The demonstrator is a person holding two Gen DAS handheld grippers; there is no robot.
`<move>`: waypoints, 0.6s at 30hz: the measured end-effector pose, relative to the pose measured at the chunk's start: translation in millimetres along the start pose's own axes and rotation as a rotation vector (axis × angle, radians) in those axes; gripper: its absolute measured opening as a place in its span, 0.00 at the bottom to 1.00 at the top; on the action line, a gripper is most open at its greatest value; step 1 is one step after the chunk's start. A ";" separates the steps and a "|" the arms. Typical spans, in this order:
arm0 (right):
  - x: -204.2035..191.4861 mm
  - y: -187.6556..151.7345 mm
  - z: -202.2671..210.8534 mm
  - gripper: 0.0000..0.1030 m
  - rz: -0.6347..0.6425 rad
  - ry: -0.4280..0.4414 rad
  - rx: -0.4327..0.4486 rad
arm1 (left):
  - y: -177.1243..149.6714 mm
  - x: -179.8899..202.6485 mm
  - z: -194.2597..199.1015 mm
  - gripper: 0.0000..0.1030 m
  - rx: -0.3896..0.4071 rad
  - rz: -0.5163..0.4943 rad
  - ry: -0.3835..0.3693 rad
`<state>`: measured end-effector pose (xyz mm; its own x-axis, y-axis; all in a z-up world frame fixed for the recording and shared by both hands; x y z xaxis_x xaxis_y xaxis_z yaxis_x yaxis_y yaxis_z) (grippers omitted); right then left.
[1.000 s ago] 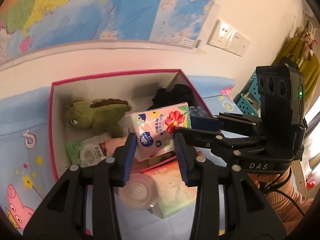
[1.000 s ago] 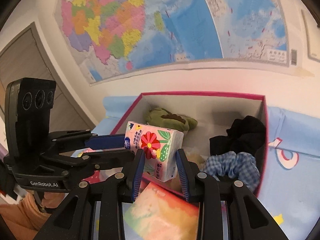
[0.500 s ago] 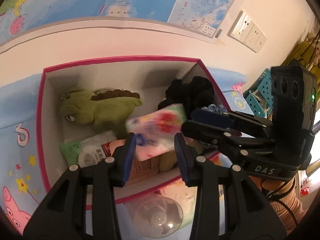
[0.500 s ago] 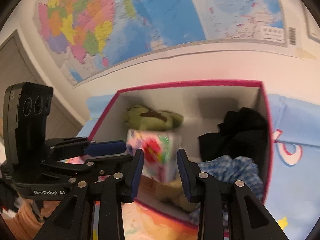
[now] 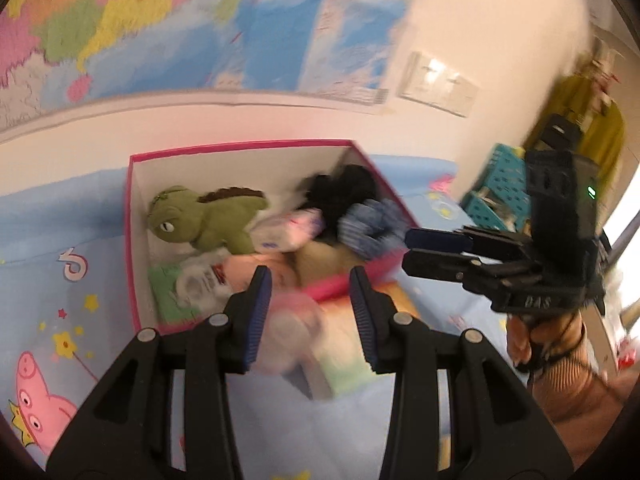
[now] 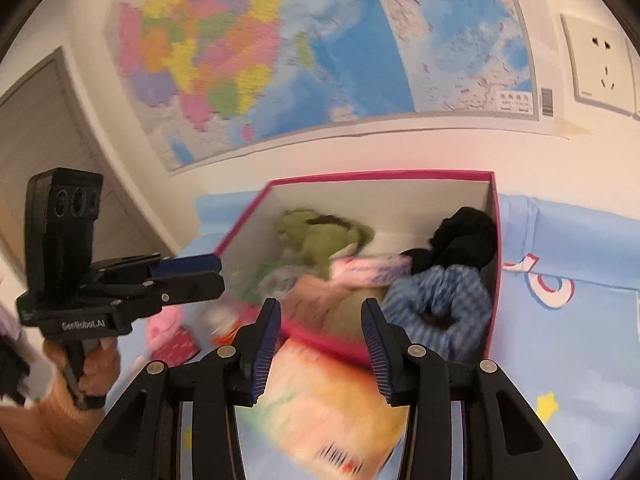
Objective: Organize soft objects
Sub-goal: 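Move the right tool down to the yellow tissue pack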
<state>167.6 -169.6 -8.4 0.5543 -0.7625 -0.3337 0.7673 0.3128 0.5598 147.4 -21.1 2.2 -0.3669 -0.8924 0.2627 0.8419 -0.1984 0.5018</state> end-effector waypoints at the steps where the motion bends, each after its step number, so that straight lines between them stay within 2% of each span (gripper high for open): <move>1: -4.5 -6.7 4.1 0.45 0.017 0.018 -0.006 | -8.6 7.3 5.3 0.44 0.004 -0.022 -0.015; 5: -18.4 -46.4 17.1 0.49 0.064 0.072 -0.049 | -46.5 36.9 6.4 0.45 -0.035 -0.097 -0.071; 8: -20.0 -78.3 15.9 0.50 0.063 0.074 -0.107 | -83.4 60.9 -11.8 0.45 -0.128 -0.165 -0.109; 10: -18.6 -99.8 11.5 0.50 0.054 0.071 -0.152 | -108.2 72.5 -26.7 0.45 -0.208 -0.186 -0.172; 12: -16.3 -118.8 5.4 0.50 0.036 0.078 -0.202 | -131.9 81.6 -40.2 0.45 -0.279 -0.201 -0.203; 15: -13.2 -140.4 0.0 0.50 0.021 0.079 -0.254 | -155.6 89.6 -48.5 0.45 -0.343 -0.216 -0.232; 18: -13.6 -161.8 -4.8 0.50 0.011 0.102 -0.297 | -167.1 93.5 -50.1 0.45 -0.365 -0.225 -0.240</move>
Point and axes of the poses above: each gripper's, at about its wrist camera, not at the fingertips, and z roughly against the way its jaws point, x to its right, y to its top, the point moved 6 cm from there along -z, roughly the way its jaws point, and after that the axes turned 14 degrees about -x, right-handed, at the moved point
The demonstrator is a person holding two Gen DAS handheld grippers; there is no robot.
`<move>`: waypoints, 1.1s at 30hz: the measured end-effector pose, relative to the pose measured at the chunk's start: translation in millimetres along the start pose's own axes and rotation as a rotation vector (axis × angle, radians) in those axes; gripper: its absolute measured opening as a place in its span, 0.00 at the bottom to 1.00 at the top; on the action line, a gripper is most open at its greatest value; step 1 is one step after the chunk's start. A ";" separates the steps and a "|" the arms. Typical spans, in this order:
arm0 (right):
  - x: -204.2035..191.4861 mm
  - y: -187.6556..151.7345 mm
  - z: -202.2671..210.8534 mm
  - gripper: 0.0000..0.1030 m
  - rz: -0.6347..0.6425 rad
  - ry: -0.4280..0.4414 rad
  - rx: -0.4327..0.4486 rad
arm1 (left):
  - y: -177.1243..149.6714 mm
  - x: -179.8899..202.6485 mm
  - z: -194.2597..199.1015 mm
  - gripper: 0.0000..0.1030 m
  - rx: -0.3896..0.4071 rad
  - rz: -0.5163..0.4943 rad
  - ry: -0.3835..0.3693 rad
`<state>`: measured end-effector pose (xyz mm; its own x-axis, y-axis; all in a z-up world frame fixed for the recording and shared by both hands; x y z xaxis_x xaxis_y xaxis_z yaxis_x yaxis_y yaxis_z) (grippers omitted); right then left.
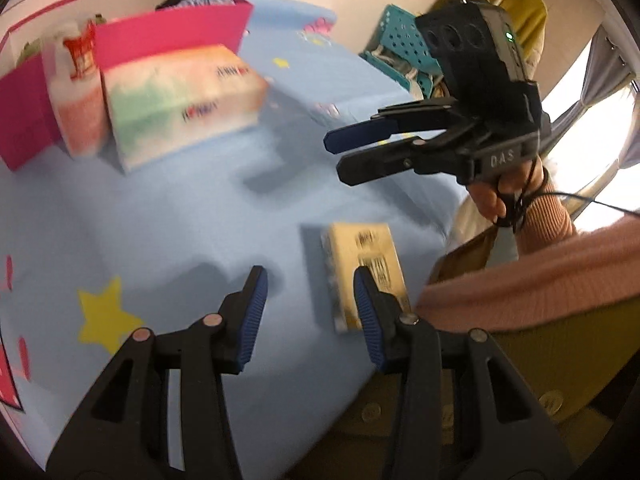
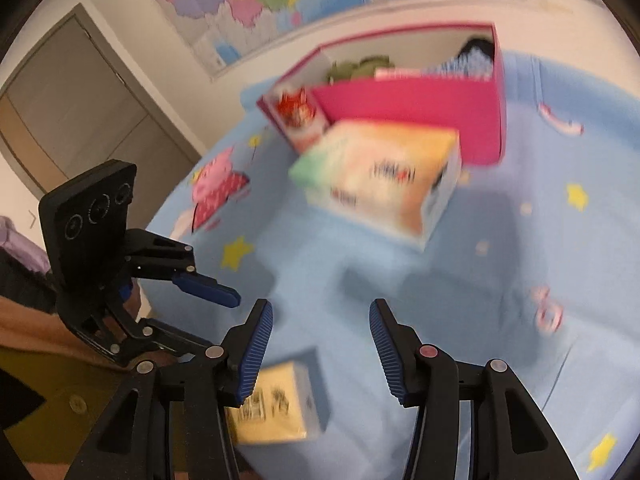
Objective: Organize soft objects
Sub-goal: 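Move the right tool down to the yellow tissue pack, then grasp the yellow tissue pack with the right tool and lift it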
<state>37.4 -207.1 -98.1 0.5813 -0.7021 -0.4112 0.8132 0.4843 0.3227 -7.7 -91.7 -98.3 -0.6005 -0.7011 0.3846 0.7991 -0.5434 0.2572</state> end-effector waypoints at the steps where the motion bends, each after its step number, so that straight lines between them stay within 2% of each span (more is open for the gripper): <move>1: 0.4 -5.3 -3.0 0.50 -0.004 0.003 -0.011 | -4.3 1.4 -2.7 0.45 -0.011 0.000 0.003; 6: 3.6 -24.1 -13.5 0.50 -0.032 0.041 -0.042 | -19.9 5.6 -20.0 0.45 -0.079 0.008 0.028; 12: 6.3 -37.6 -17.8 0.50 -0.062 0.063 -0.046 | -9.0 11.2 -26.4 0.45 -0.089 0.006 0.060; 17: 2.8 -43.2 -17.1 0.50 -0.077 0.080 -0.031 | 10.7 6.0 -30.1 0.45 -0.067 0.045 0.119; 20: 3.8 -42.4 -19.4 0.45 -0.091 0.076 -0.021 | 23.9 -3.5 -29.8 0.44 -0.052 0.091 0.138; 26: 15.8 -24.3 -17.5 0.43 -0.185 0.082 0.050 | 42.6 -32.7 -24.3 0.43 -0.022 0.192 0.180; 29: 17.7 -12.2 -22.6 0.43 -0.211 0.099 0.073 | 50.7 -56.0 -19.0 0.41 0.010 0.274 0.216; 31: 16.1 -7.6 -23.0 0.43 -0.205 0.119 0.079 | 46.6 -67.5 -13.6 0.40 0.033 0.320 0.204; 33: 16.3 -6.0 -19.5 0.43 -0.198 0.108 0.093 | 46.3 -72.0 -7.5 0.40 0.059 0.334 0.151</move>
Point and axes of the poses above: each gripper's, at about its wrist camera, not at the fingertips, and z roughly against the way its jaws point, x to its right, y to its top, the point moved 6 cm from there along -z, roughly the way its jaws point, and after that the axes turned 14 degrees about -x, right-handed, at the moved point
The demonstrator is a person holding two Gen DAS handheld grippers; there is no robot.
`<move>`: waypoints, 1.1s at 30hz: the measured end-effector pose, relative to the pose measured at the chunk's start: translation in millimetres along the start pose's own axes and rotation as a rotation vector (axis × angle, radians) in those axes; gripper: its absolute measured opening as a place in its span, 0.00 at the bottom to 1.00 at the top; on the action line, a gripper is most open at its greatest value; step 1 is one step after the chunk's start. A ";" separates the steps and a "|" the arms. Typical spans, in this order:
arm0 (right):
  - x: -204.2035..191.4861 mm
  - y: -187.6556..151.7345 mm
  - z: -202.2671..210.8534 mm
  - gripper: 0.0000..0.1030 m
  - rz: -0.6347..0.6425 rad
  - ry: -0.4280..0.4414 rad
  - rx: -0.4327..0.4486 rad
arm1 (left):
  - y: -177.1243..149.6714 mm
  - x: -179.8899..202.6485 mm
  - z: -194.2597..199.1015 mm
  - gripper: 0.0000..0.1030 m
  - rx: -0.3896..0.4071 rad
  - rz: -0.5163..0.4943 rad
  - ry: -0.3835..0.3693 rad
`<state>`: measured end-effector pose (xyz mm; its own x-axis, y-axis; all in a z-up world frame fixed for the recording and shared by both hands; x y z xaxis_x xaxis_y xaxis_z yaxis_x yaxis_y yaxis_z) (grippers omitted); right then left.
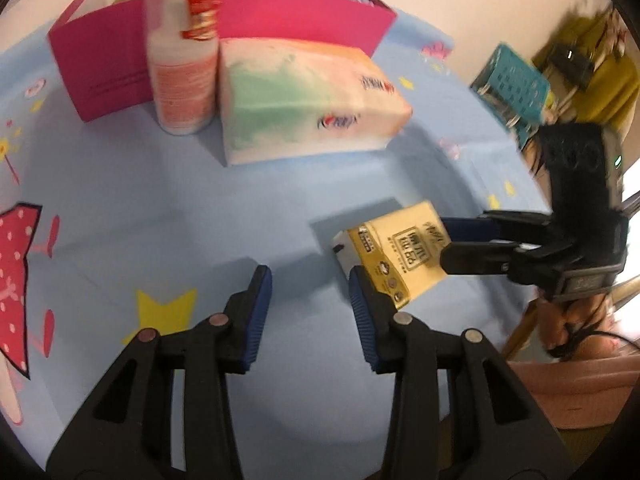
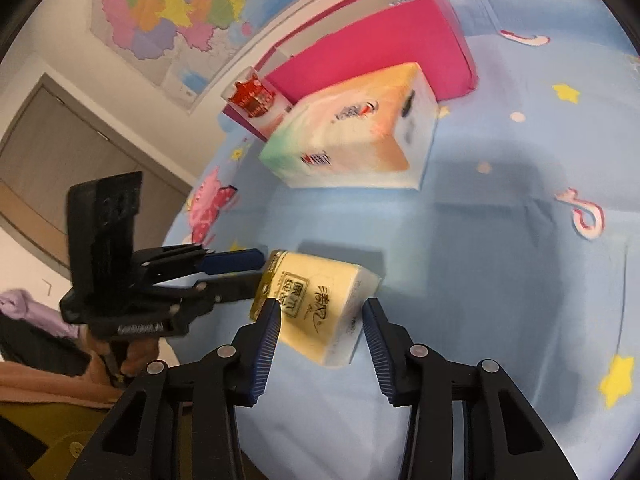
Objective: Organize soft objects
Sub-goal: 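Grasp the yellow tissue pack with the right tool and lift it, then carry the yellow tissue pack over the pink box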
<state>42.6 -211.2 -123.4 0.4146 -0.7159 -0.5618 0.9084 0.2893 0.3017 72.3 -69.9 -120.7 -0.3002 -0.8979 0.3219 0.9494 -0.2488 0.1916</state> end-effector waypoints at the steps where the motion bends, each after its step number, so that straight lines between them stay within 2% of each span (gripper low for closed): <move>1: 0.5 0.1 1.4 0.43 0.003 -0.010 0.004 | -4.2 -0.2 3.6 0.40 0.009 -0.002 -0.011; 8: 5.9 -5.0 1.0 0.40 0.001 0.007 -0.001 | -7.7 18.9 6.8 0.40 0.018 -0.079 -0.125; 10: 6.9 -4.6 -1.3 0.37 -0.002 0.009 -0.003 | -6.3 24.2 4.1 0.36 0.007 -0.097 -0.128; 13: 7.8 -3.9 -4.5 0.32 -0.004 0.009 -0.011 | -10.5 31.0 -2.1 0.36 -0.015 -0.099 -0.136; 20: 0.5 -3.1 -4.6 0.31 0.010 0.000 -0.005 | -8.8 35.8 2.5 0.36 -0.005 -0.093 -0.164; 33: -23.3 22.9 17.5 0.31 0.081 -0.012 0.063 | 9.3 40.8 42.6 0.36 0.107 -0.132 -0.101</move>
Point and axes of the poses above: each gripper's, at about its wrist camera, not at the fingertips, and z roughly against the way its jaws point, x to its right, y to its top, the point moved 6 cm from there along -z, roughly the way its jaws point, and after that the axes turned 14 degrees about -x, right-handed, at the moved point
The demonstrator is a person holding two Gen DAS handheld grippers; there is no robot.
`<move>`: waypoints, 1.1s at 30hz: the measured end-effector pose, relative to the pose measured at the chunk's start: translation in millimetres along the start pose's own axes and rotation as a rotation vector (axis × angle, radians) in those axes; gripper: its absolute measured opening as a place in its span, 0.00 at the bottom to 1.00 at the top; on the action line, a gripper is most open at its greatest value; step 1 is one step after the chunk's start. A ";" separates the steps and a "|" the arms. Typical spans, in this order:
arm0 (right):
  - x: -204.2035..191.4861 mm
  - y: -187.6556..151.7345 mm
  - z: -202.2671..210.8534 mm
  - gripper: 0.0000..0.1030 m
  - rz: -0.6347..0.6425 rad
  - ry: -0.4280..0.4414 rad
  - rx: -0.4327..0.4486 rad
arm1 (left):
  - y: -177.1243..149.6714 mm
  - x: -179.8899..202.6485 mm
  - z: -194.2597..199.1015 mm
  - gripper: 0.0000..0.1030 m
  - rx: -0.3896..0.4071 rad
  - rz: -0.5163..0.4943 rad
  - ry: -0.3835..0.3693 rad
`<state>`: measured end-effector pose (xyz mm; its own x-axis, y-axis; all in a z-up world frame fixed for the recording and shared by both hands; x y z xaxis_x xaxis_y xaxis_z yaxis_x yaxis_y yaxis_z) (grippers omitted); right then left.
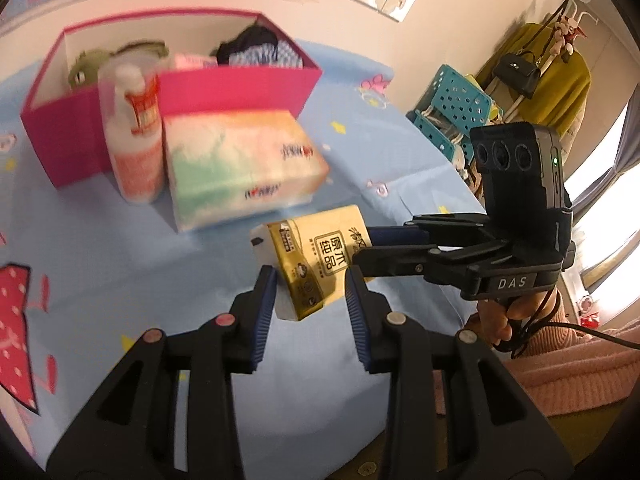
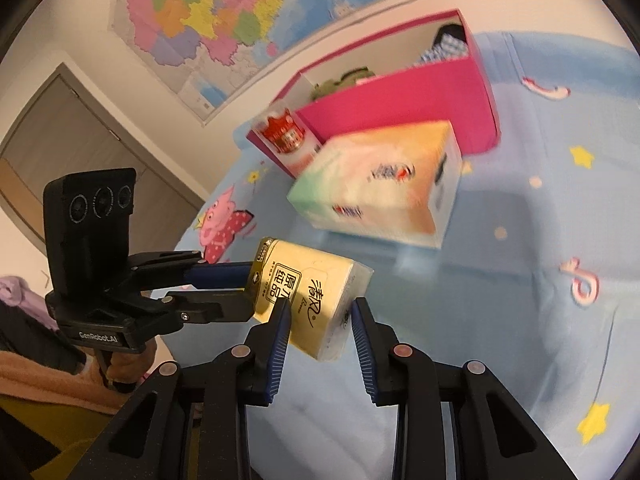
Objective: Organize soft objects
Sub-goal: 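Carry the yellow tissue pack over the pink box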
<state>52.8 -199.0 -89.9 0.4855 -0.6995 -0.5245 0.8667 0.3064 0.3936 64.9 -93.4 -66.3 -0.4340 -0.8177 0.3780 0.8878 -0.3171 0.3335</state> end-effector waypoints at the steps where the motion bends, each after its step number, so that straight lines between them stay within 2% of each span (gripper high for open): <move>1: -1.5 2.4 1.0 0.31 0.006 -0.002 0.004 | 2.5 0.0 3.2 0.36 0.009 -0.003 0.006; 9: -6.6 16.8 10.0 0.31 0.040 -0.007 0.032 | 15.0 1.4 21.9 0.36 0.062 -0.018 0.043; 33: -11.7 40.9 26.1 0.32 0.094 -0.020 0.073 | 34.2 -3.3 34.4 0.36 0.110 -0.021 0.079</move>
<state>79.6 -195.1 -47.9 0.5608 -0.6831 -0.4678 0.8067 0.3235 0.4946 91.5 -85.0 -26.4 -0.4353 -0.8480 0.3023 0.8546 -0.2836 0.4349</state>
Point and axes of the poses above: each gripper's, at about its wrist camera, not at the fingertips, and z roughly against the way its jaws point, x to its right, y to its top, the point moved 6 cm from there along -z, roughly the way its jaws point, and after that the axes turned 14 degrees about -x, right-handed, at the moved point
